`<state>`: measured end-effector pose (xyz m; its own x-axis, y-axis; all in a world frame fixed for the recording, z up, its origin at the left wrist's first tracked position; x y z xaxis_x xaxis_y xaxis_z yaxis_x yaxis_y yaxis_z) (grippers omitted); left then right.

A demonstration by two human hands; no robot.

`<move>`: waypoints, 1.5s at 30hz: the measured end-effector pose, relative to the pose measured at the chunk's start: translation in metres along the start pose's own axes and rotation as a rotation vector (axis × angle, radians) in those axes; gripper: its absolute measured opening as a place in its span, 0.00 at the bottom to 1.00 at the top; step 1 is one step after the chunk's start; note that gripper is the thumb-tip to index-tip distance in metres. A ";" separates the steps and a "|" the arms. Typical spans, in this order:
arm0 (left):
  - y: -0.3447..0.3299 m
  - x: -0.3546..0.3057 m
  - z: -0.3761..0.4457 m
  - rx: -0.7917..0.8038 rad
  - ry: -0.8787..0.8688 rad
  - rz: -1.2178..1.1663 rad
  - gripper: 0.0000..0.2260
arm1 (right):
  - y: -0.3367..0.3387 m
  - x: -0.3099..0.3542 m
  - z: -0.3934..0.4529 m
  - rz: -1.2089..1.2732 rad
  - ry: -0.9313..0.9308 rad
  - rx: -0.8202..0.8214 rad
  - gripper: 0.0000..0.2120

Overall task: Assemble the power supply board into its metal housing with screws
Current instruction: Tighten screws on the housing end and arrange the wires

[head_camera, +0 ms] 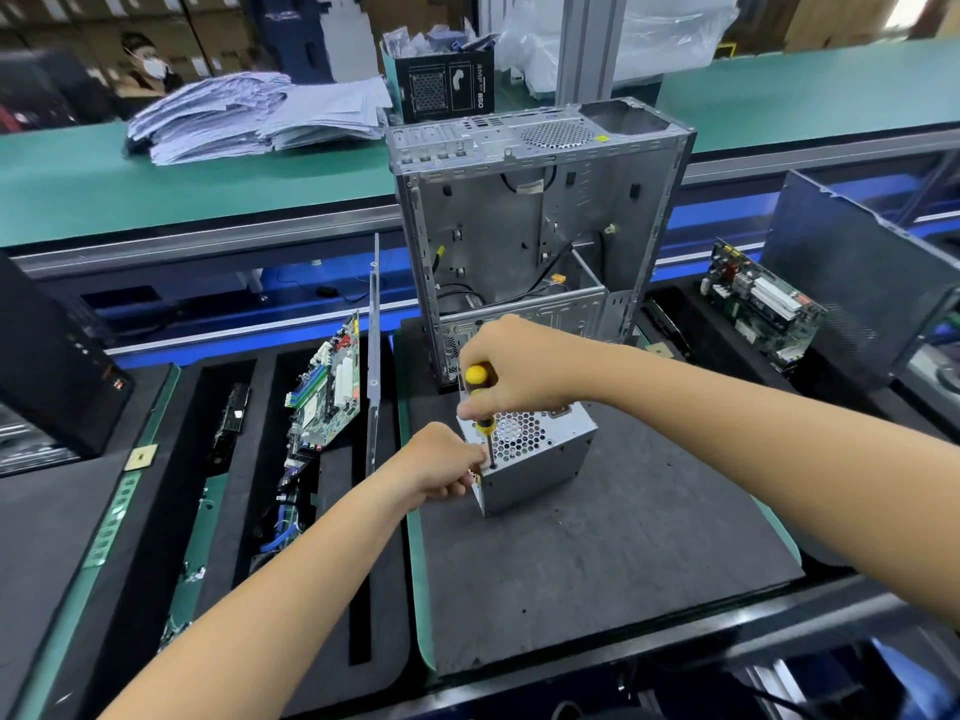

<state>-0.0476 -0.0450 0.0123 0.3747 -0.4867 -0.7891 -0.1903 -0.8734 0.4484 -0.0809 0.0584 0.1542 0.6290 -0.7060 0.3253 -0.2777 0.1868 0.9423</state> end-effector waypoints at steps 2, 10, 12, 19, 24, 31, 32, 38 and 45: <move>0.005 -0.015 0.001 -0.086 -0.092 0.302 0.09 | 0.003 -0.016 0.006 0.206 -0.072 0.016 0.20; 0.008 -0.084 0.012 -0.136 -0.491 0.400 0.07 | 0.014 -0.084 0.023 0.482 -0.360 -0.183 0.17; 0.005 -0.104 0.025 -0.138 -0.566 0.383 0.06 | 0.019 -0.097 0.026 0.530 -0.391 -0.218 0.13; -0.034 -0.141 0.081 -0.008 -0.569 0.452 0.11 | 0.009 -0.144 0.030 0.502 -0.497 -0.233 0.04; -0.057 -0.145 0.118 0.060 -0.562 0.502 0.12 | -0.007 -0.185 0.038 0.481 -0.621 -0.127 0.09; -0.081 -0.135 0.170 0.174 -0.542 0.748 0.04 | -0.048 -0.234 0.049 0.391 -0.754 0.032 0.08; -0.083 -0.133 0.177 0.190 -0.549 0.798 0.04 | -0.057 -0.240 0.051 0.366 -0.751 0.070 0.08; -0.098 -0.124 0.202 0.294 -0.614 1.061 0.08 | -0.110 -0.258 0.057 0.254 -0.758 0.253 0.03; -0.106 -0.113 0.213 0.335 -0.572 1.080 0.13 | -0.137 -0.265 0.062 0.205 -0.780 0.271 0.07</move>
<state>-0.2628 0.0991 -0.0354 -0.5428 -0.8169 -0.1949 -0.4043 0.0508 0.9132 -0.2543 0.1777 -0.0663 -0.1054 -0.9632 0.2471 -0.5583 0.2630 0.7869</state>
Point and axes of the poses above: each hand's wrist, its own z-axis towards the middle knuckle, its own y-axis out of the back of the hand, x = y × z, the point moved 5 cm from there along z, towards the middle knuckle, and after that the axes turned 10 degrees about -y, right-handed, at the moved point
